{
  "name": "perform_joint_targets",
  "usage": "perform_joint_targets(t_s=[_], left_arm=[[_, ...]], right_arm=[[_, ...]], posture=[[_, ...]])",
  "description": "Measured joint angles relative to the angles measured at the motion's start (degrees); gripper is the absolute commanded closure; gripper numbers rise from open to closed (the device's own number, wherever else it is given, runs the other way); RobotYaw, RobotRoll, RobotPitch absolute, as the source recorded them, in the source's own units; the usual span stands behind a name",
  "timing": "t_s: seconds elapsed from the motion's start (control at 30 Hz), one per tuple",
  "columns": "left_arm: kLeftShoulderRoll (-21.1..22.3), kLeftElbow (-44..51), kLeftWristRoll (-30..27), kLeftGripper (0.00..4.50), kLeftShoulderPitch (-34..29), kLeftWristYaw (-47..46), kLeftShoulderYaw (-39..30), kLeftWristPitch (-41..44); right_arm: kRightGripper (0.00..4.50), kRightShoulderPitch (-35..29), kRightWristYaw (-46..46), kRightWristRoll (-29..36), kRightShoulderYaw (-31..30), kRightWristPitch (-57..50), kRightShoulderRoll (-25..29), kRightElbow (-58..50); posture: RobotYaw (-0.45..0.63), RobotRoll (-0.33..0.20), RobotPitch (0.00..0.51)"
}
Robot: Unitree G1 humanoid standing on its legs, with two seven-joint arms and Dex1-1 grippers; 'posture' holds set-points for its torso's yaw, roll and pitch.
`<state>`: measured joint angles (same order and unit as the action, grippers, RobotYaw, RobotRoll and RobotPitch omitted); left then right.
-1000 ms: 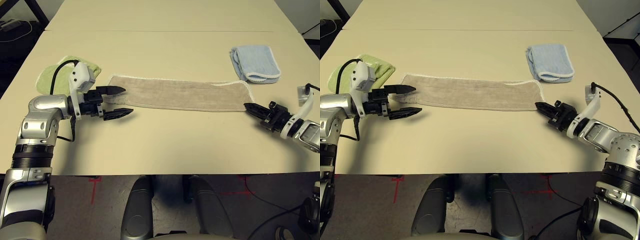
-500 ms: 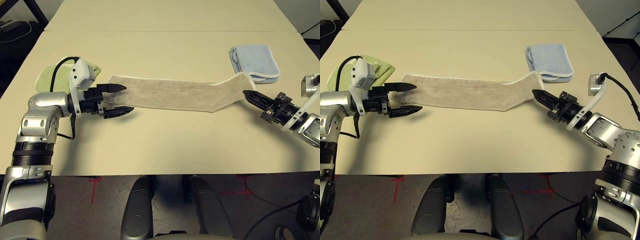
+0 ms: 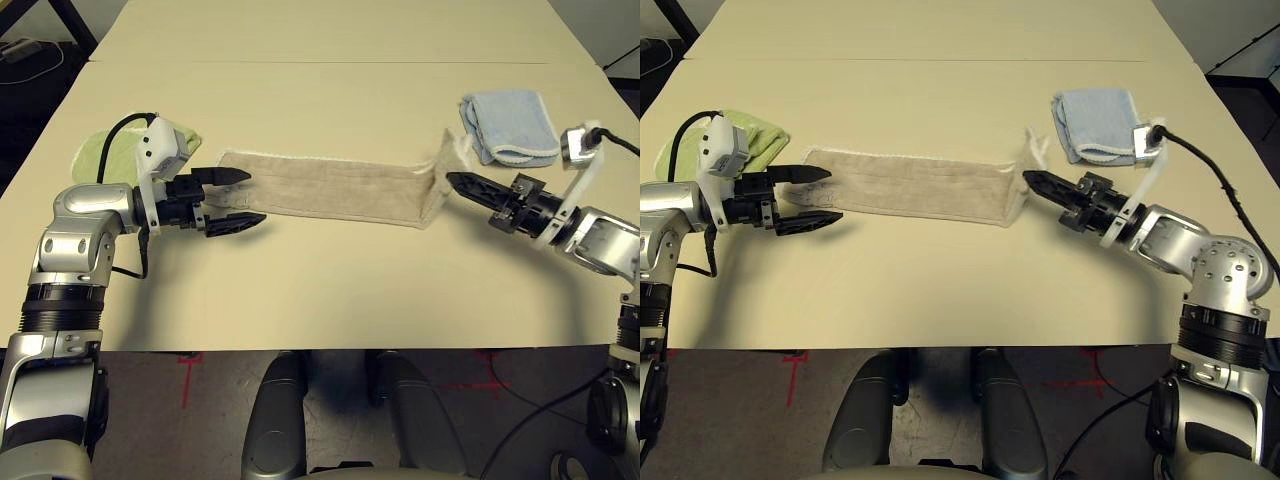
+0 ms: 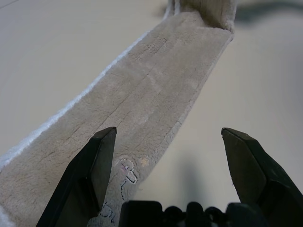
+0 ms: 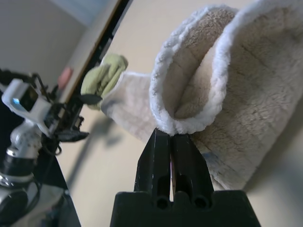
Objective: Fold the towel and set it aside.
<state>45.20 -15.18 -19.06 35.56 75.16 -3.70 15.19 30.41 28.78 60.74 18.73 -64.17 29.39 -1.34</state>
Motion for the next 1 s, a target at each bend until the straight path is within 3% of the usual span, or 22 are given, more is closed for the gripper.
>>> perform_joint_targets(t_s=[0.43,1.0], left_arm=[[0.02,-0.05,0.01,0.0,0.06,-0.02,0.11,0.0],[0.02,-1.13,-1.13,0.0,0.09,2.03,0.1,-1.78]], right_arm=[[4.46,4.17,0.0,-3.31,-4.92,2.39,-4.95,-0.5],[4.46,5.99,0.93,-9.33,-11.54,4.16,-6.35,-1.71]], posture=[[0.13,0.0,0.236],[0.13,0.0,0.236]])
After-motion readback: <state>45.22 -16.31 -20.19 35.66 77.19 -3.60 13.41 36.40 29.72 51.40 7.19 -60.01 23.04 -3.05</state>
